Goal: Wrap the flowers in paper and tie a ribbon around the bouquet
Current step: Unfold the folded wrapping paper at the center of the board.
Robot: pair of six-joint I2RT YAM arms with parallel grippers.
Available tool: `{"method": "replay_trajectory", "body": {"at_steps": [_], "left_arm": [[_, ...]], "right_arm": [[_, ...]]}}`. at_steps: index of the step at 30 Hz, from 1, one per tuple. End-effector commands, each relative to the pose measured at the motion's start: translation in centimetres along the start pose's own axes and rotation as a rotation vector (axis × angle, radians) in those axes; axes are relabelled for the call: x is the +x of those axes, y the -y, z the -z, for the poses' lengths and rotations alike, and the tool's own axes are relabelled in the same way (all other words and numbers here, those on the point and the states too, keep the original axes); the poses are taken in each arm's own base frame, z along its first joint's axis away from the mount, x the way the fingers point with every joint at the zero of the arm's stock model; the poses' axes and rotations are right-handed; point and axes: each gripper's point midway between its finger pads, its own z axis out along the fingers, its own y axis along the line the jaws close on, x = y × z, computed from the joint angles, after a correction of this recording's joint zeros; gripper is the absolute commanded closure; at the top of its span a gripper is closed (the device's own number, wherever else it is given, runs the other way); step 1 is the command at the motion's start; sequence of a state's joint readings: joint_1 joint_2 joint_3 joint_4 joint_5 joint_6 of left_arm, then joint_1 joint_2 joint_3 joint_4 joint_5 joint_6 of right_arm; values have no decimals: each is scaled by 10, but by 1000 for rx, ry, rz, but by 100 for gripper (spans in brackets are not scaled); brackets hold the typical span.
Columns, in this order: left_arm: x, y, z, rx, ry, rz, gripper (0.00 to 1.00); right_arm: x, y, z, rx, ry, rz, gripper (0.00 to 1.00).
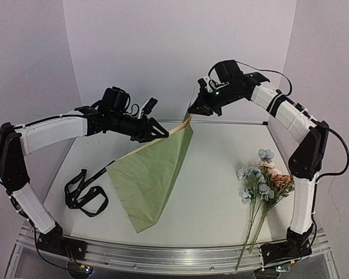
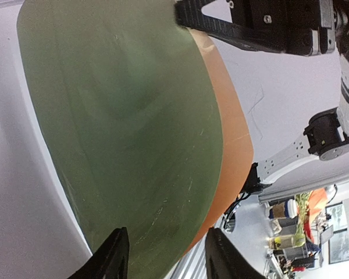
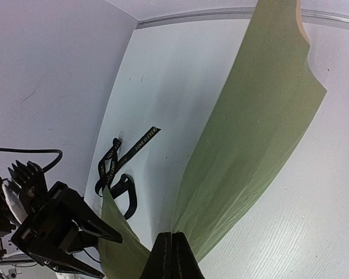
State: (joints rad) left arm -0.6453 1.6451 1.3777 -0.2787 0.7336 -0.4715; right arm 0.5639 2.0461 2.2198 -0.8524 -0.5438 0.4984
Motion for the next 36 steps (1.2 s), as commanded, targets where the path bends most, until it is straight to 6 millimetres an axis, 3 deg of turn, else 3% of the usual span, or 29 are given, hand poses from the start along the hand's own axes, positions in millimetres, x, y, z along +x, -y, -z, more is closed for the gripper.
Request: {"method": "replay_trajectory", "body": {"at_steps": [1, 8, 21, 28, 32, 36], "left_arm": [[-14, 14, 1, 46, 24, -40, 69], [-20, 7, 3, -1, 60, -11, 99], [-28, -34, 25, -228, 207, 197, 100], [-31, -22, 28, -189, 220, 246, 100], [-33, -13, 32, -196, 238, 240, 100], [-40, -12, 44, -253, 285, 249, 100]], "right_arm": [[-9, -9, 5, -3, 33, 20, 100], [-7, -3, 1, 15, 25, 25, 100], [0, 30, -2, 97, 6, -18, 100], [3, 24, -4, 55, -15, -42, 82], [8, 23, -6, 52, -27, -69, 84], [18, 29, -1, 77, -38, -77, 99]]}}
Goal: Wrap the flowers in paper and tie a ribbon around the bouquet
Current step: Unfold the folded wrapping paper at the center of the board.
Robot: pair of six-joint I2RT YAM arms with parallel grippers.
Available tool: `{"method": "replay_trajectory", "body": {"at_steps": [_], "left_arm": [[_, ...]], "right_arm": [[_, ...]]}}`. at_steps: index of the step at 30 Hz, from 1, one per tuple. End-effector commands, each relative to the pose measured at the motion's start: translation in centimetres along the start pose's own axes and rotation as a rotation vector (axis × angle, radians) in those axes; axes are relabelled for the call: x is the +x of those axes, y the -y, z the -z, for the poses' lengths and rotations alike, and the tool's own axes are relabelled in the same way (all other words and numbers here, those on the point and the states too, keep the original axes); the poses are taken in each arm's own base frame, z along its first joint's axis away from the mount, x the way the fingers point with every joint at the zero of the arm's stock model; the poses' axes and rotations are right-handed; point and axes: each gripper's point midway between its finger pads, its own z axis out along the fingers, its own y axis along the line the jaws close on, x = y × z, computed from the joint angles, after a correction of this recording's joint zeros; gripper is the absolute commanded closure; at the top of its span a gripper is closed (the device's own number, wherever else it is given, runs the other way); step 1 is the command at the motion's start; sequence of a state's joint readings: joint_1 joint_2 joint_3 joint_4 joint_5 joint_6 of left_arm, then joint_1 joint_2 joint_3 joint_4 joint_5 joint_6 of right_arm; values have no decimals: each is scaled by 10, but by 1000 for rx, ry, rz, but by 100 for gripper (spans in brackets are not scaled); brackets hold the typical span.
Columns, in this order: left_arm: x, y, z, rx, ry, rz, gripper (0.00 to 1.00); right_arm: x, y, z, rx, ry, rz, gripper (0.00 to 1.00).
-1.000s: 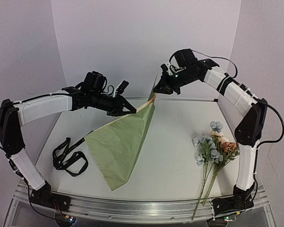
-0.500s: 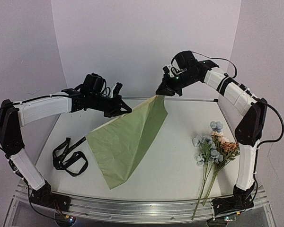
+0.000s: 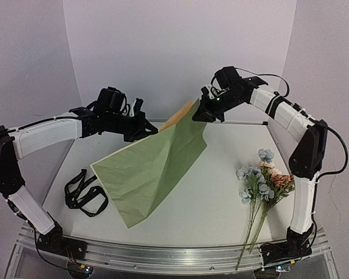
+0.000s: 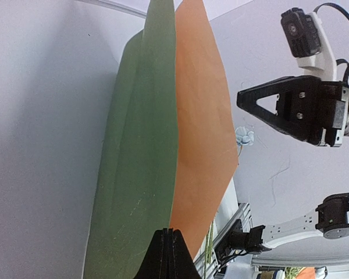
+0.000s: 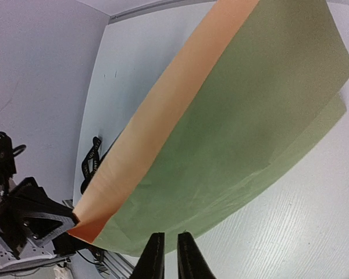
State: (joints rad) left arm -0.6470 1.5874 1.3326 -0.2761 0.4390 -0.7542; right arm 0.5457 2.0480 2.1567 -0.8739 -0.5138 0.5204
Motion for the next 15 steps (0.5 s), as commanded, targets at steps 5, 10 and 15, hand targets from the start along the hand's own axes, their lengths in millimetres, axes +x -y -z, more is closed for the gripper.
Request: {"method": "replay_trajectory", "body": {"at_steps": [5, 10, 15], "left_arm": [[-28, 26, 39, -59, 152, -33, 100], [-15, 59, 21, -109, 144, -112, 100], [-5, 57, 0, -196, 149, -80, 100]], "right_arm": [[15, 8, 15, 45, 6, -24, 90], [23, -5, 24, 69, 35, -49, 67], [31, 5, 53, 147, 130, -162, 45]]}}
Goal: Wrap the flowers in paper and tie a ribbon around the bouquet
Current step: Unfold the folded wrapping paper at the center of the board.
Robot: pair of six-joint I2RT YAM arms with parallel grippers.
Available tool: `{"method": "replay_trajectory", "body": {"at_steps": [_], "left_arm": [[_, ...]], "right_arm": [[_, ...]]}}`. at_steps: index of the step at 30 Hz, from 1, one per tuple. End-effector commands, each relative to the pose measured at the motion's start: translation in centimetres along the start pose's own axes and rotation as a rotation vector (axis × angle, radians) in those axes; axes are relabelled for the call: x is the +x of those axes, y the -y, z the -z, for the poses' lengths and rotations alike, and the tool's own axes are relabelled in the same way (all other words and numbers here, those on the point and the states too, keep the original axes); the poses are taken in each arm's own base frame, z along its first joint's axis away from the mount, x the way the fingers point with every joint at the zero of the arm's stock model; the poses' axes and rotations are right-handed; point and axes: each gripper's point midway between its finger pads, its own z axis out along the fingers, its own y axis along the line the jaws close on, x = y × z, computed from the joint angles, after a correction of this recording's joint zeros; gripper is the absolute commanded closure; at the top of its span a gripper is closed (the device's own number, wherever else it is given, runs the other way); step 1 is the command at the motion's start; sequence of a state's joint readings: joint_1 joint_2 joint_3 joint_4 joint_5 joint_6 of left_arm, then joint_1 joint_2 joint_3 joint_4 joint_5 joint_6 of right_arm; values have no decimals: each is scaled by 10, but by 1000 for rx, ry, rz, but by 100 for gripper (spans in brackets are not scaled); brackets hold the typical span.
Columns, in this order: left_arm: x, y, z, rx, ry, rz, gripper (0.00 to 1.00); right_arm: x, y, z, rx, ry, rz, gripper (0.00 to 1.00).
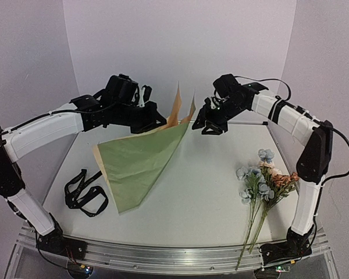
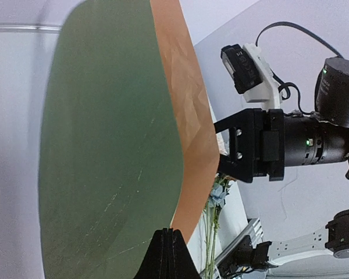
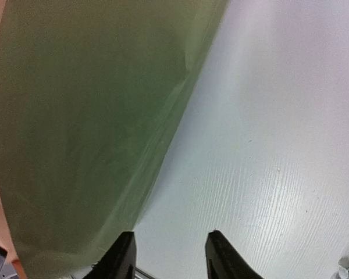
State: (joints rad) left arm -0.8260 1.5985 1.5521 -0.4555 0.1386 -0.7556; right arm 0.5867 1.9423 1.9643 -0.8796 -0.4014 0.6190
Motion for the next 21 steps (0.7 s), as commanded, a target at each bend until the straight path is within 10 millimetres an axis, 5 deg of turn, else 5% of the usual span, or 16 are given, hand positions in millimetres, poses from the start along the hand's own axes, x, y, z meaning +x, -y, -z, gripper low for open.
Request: {"method": "replay_trajectory", "body": {"at_steps": [1, 5, 10, 21], "left_arm": [[-2, -6, -11, -101, 41, 19, 100], [-2, -11, -22, -136, 60, 39, 100], [-7, -13, -25, -142, 88, 50, 100], [-6, -37, -6, -177, 91, 48, 100]], "right_arm": [[-2, -7, 57, 19, 169, -86, 41], [7, 5, 65, 67, 207, -114, 27], [17, 25, 50, 127, 176, -140, 15], [14, 36, 27, 172, 149, -113, 7]]}}
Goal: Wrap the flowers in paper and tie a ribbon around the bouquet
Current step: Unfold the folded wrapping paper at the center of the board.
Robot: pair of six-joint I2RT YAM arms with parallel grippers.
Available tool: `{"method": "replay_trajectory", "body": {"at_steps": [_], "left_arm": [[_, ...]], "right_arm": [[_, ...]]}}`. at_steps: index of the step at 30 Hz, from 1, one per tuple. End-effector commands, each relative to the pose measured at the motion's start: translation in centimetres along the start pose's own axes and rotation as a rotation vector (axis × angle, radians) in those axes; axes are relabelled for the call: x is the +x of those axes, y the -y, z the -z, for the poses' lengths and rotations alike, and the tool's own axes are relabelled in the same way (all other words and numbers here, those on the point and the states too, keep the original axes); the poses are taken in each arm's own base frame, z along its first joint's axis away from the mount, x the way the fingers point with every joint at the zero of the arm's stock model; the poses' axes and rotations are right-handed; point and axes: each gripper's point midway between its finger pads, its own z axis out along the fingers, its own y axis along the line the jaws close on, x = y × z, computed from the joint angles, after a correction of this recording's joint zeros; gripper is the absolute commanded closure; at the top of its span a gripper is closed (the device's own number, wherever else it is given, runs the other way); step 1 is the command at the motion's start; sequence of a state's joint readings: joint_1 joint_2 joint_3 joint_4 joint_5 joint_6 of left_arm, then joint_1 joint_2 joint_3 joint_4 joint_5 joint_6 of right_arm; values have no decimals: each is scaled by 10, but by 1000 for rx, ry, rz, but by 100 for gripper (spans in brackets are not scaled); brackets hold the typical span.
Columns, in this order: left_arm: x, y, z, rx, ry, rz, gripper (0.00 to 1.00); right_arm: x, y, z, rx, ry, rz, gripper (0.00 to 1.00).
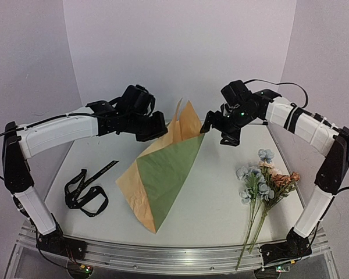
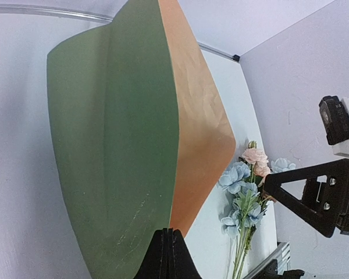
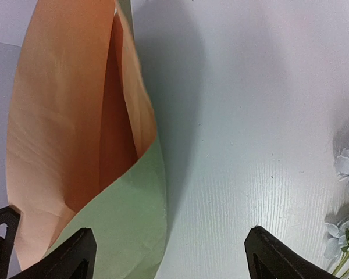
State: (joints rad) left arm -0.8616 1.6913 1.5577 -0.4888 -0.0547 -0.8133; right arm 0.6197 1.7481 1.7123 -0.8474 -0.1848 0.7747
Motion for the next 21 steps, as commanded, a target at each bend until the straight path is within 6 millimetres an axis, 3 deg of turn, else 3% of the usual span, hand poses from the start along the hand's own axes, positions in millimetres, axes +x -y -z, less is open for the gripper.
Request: {"method": "replay_trajectory", "body": {"at_steps": [1, 9, 12, 16, 21], "left_arm": [[-19, -4, 28, 27, 53, 7, 100], [-25, -28, 34, 37, 8, -24, 100], [-27, -43, 30, 84, -43, -48, 100], [-33, -79, 17, 85, -117, -113, 100], [-46, -137, -4, 16, -180, -137, 100]], "right_arm": [[-13, -3, 0, 7, 43, 22, 7], [-25, 8, -27, 50, 28, 41, 6], [-34, -7, -42, -2, 22, 140, 8], [-44, -40, -78, -154, 20, 234, 12], [-71, -54, -131, -236, 13, 185, 9]]}}
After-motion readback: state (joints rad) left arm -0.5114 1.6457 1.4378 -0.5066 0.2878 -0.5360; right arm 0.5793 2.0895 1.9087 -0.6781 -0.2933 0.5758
